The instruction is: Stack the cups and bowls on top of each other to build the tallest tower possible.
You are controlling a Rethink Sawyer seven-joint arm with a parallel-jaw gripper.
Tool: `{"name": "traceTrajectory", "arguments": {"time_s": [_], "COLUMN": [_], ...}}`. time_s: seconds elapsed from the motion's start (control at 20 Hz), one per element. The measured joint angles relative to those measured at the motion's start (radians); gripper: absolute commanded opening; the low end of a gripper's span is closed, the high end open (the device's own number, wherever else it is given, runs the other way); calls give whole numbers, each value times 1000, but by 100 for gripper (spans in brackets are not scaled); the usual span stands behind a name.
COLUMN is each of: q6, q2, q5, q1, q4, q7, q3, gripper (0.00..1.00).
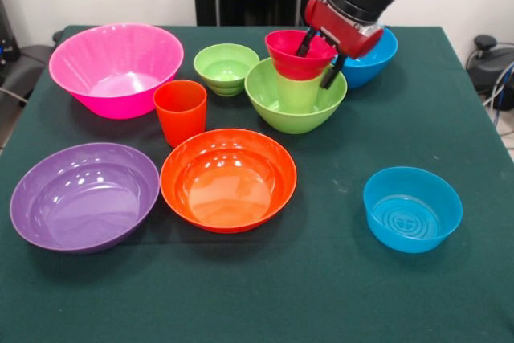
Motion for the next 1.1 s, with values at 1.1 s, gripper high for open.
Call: {"name": "traceTrajectory", "arguments": {"time_s": [1.1], "q6": [-111], "q2": [-135], "q5": [-1], "q1": [-55], "q4": [25], "q7": [0], "q3": [70], "gripper": [100]}}
